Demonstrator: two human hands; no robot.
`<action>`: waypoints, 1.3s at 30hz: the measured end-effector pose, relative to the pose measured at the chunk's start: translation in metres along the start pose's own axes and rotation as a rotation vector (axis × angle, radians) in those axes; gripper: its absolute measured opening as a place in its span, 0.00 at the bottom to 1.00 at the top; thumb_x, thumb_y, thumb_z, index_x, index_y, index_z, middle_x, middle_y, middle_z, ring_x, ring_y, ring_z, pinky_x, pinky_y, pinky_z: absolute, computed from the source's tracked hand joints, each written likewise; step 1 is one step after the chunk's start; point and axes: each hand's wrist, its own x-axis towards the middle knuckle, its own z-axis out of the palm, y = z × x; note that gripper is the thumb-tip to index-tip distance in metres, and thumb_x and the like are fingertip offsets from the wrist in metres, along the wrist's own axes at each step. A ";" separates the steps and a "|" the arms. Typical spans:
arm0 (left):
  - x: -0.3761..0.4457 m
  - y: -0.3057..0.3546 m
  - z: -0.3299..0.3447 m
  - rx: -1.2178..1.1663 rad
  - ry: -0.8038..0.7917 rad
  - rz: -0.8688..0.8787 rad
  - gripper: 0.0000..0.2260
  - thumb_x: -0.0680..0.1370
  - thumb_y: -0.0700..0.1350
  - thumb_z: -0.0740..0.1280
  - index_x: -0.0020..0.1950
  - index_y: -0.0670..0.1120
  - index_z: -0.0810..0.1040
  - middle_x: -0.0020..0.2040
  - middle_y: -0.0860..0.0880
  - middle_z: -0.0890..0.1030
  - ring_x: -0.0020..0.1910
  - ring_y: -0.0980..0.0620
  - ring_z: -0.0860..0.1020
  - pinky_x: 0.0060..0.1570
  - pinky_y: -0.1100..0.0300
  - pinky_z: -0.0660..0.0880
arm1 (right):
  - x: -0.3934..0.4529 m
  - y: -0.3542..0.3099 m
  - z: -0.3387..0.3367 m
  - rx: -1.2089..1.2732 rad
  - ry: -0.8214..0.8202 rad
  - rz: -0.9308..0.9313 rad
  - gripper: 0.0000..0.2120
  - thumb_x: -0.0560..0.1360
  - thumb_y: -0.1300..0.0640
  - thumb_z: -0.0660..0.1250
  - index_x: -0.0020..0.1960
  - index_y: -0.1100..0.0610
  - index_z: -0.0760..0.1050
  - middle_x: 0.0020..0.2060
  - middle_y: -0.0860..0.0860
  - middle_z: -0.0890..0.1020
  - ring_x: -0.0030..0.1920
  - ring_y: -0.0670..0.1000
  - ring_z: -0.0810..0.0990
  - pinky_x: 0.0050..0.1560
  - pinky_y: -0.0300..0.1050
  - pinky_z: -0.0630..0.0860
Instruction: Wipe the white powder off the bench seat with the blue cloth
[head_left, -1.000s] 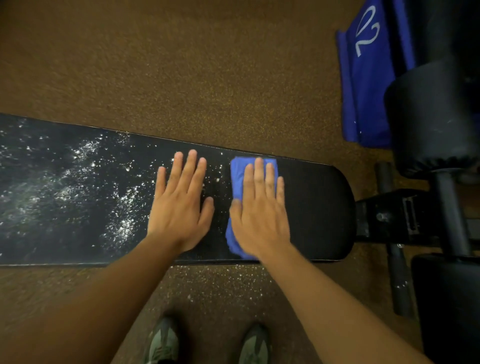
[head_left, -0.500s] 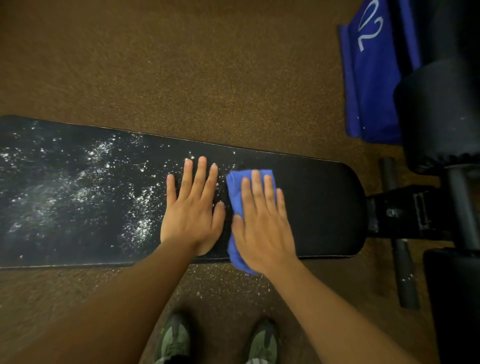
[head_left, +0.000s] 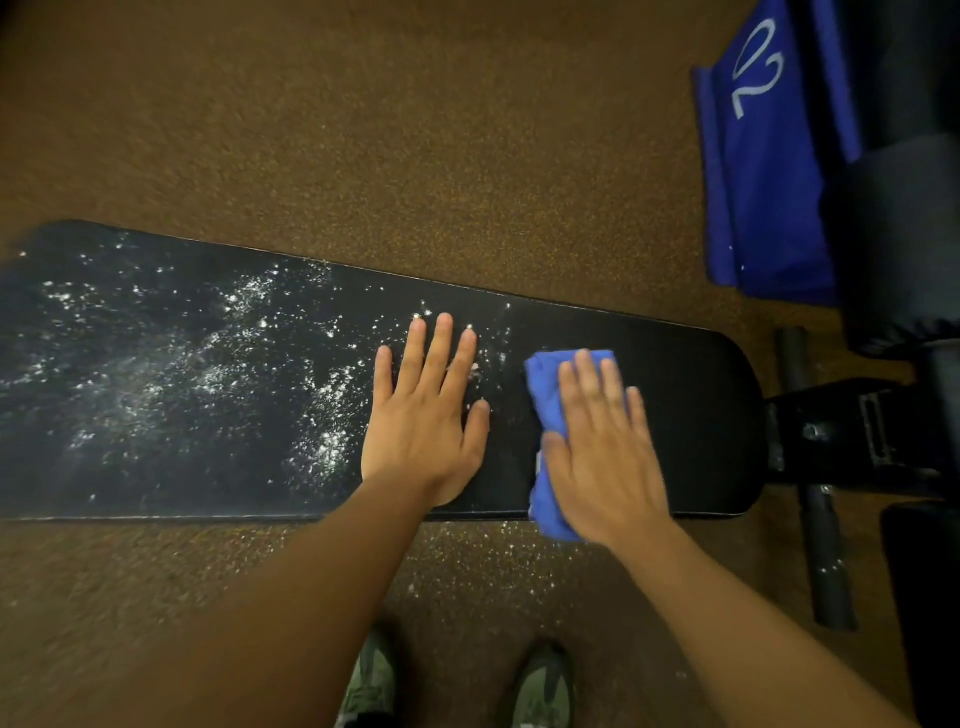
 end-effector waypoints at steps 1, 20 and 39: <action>0.000 0.000 0.000 -0.004 -0.001 -0.003 0.30 0.80 0.57 0.45 0.79 0.50 0.43 0.80 0.49 0.42 0.78 0.48 0.37 0.75 0.42 0.42 | 0.015 0.003 -0.004 0.011 0.013 0.098 0.31 0.80 0.47 0.45 0.79 0.57 0.43 0.79 0.55 0.45 0.78 0.56 0.41 0.76 0.58 0.45; 0.000 0.000 -0.003 -0.086 0.033 -0.021 0.30 0.77 0.51 0.43 0.79 0.46 0.50 0.80 0.49 0.48 0.79 0.49 0.43 0.76 0.46 0.42 | 0.030 -0.047 -0.001 0.022 0.048 -0.029 0.30 0.80 0.47 0.43 0.79 0.59 0.43 0.79 0.56 0.45 0.78 0.58 0.41 0.76 0.59 0.44; -0.001 0.001 -0.004 -0.123 0.038 -0.021 0.29 0.77 0.52 0.43 0.79 0.46 0.51 0.80 0.49 0.48 0.78 0.50 0.42 0.76 0.46 0.41 | 0.041 -0.022 -0.009 0.051 0.027 0.107 0.29 0.81 0.47 0.40 0.79 0.57 0.41 0.79 0.54 0.42 0.77 0.55 0.37 0.76 0.60 0.40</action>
